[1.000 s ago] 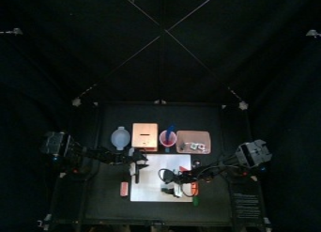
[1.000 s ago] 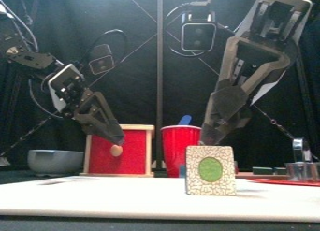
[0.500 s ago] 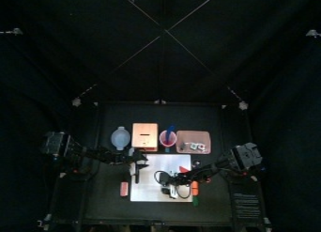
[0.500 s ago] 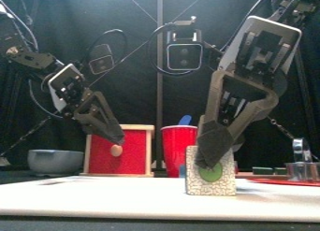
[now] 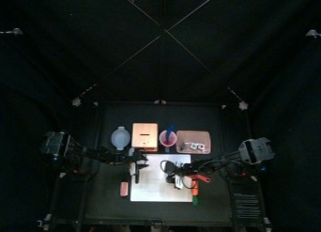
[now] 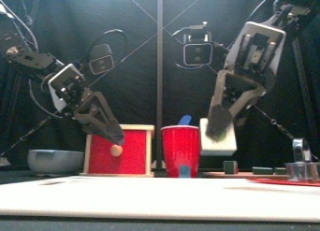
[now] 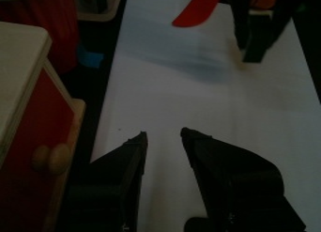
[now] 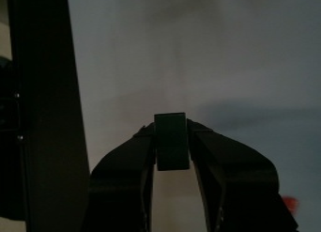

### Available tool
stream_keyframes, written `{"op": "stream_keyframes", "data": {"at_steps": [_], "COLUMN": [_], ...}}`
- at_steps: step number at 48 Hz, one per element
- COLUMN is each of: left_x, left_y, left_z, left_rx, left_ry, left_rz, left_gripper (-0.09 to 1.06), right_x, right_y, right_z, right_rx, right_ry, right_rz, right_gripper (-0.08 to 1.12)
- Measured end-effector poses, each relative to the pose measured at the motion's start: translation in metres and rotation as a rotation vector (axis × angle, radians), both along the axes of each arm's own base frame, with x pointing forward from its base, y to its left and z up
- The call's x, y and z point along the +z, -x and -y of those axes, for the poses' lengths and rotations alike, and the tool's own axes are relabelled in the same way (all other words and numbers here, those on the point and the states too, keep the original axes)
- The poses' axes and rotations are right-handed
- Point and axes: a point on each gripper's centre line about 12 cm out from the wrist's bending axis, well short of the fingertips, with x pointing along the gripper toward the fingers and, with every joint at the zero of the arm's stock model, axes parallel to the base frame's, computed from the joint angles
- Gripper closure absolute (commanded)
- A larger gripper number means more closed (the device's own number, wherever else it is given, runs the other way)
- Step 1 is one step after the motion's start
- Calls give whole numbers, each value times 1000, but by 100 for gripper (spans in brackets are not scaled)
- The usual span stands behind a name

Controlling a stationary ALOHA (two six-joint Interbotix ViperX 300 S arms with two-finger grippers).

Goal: Place sushi on board then cut the sushi with the knife then place the pieces on the plate
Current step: Place the 4 sushi pieces on the plate

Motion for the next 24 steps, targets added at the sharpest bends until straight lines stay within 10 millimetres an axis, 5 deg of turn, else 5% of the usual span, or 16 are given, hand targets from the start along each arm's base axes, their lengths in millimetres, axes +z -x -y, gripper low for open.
{"op": "stream_keyframes", "data": {"at_steps": [10, 24], "left_x": [0, 0], "left_y": [0, 0], "left_z": [0, 0], "left_rx": [-1, -1], "left_ry": [-1, -4], "left_rz": [0, 0], "left_gripper": [21, 21], "right_x": [22, 24], "right_y": [52, 127], "right_z": [71, 160], "right_rx": [-182, -445], "right_ry": [12, 130], "right_rz": [28, -4], "right_gripper": [44, 44]}}
